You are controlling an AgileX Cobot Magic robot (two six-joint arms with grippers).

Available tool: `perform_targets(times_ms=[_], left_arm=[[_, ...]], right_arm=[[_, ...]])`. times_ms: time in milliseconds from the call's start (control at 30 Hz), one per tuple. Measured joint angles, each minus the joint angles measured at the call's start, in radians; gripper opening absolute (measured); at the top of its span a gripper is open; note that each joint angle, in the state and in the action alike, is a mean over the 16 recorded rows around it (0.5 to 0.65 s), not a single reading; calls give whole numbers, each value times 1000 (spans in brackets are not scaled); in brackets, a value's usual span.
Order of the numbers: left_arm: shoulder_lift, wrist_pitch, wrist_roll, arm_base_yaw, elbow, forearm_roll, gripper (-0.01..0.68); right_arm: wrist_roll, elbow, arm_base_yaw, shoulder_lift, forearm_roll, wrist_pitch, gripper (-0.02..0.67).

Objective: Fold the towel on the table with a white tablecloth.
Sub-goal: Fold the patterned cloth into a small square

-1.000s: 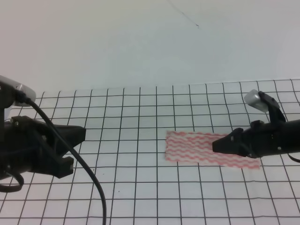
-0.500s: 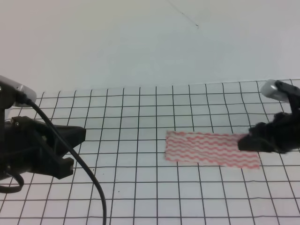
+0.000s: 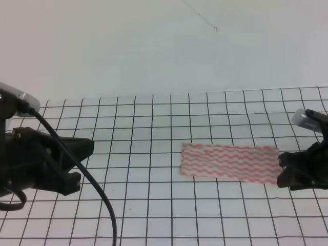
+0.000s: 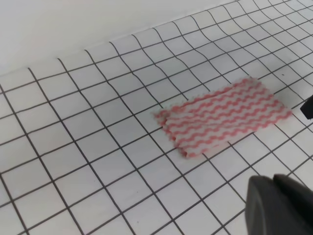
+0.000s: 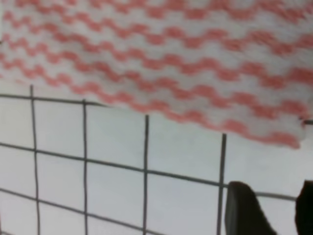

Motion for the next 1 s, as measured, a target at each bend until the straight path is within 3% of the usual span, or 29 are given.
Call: perform_targets(times_ms=[400,1000], left_arm=[[0,3,0,0,0,0,-1],[1,7,8,0,0,0,-1]], right_arm=[[13,-1,0,88,74,-89,241],[-179,-2,-1,118,322,-126,241]])
